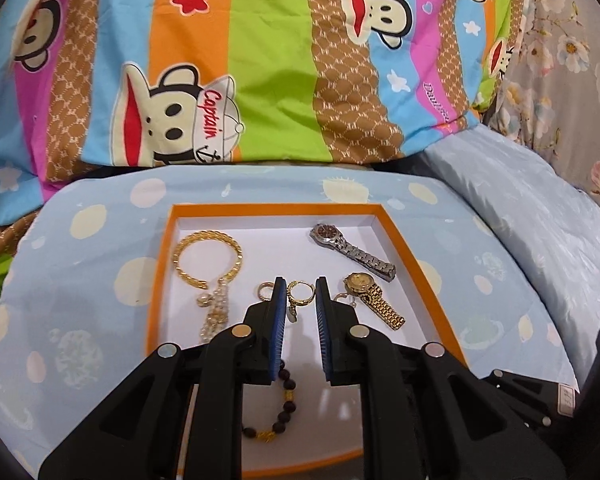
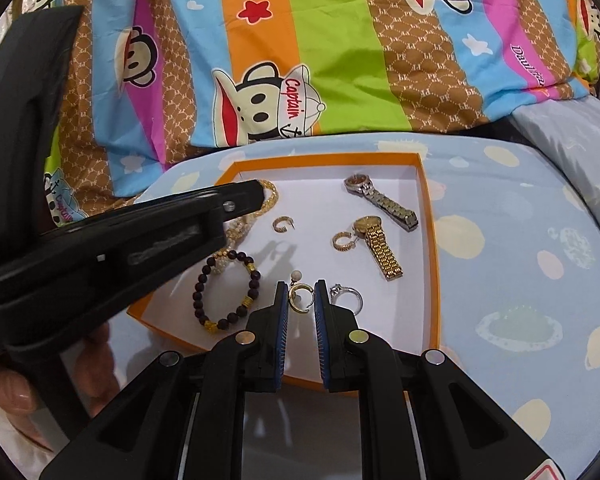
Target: Organize jewelry
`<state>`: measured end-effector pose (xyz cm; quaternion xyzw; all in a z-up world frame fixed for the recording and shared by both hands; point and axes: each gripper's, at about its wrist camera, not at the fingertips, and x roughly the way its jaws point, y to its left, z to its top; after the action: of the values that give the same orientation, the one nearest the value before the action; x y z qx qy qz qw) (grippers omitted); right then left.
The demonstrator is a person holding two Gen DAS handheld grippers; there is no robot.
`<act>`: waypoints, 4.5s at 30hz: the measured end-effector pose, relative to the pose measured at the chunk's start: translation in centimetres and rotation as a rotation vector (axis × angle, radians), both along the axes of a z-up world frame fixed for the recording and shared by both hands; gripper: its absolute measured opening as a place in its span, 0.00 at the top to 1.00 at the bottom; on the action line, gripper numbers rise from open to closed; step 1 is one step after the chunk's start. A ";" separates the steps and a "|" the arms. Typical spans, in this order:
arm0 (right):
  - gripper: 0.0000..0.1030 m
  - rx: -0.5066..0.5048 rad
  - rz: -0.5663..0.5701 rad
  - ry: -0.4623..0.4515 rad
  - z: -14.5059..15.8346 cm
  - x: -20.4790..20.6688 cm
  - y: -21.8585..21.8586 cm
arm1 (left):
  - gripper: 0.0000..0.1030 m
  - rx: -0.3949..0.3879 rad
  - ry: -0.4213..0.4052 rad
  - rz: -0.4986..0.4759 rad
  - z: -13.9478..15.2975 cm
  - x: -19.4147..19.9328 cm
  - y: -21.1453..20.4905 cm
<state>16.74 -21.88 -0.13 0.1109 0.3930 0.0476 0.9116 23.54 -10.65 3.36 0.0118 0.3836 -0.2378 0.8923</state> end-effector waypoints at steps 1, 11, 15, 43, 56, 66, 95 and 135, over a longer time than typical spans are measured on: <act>0.88 0.002 -0.001 0.002 -0.1 0.1 -0.1 | 0.86 0.007 0.002 -0.003 -0.4 0.2 -0.4; 0.88 0.014 0.000 0.020 -1.1 0.5 0.0 | 0.86 0.016 0.030 -0.002 -2.0 1.3 -1.0; 0.88 0.018 -0.001 0.025 -1.2 0.7 -0.1 | 0.86 0.017 0.031 -0.001 -2.2 1.5 -1.1; 0.87 0.025 -0.018 0.012 -1.1 0.8 -0.4 | 0.86 0.035 0.033 0.027 -2.8 1.0 -0.7; 0.87 0.024 -0.021 0.009 -1.0 0.7 -0.4 | 0.86 0.032 0.006 0.037 -2.3 0.0 0.1; 0.87 -0.028 -0.020 0.022 -1.0 -0.3 0.1 | 0.86 0.051 0.013 0.120 -2.7 -3.4 4.7; 0.55 -0.097 -0.150 -0.044 0.2 -7.3 0.4 | 0.72 0.145 -0.040 0.195 -2.9 -10.4 5.3; 0.26 -0.252 -0.225 -0.092 1.3 -8.5 1.6 | 0.52 0.209 -0.107 0.253 -2.4 -11.3 5.1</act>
<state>8.25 -20.28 1.16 0.0365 0.3388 -0.0994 0.9349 12.23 -5.56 0.92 0.0688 0.3565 -0.0813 0.9282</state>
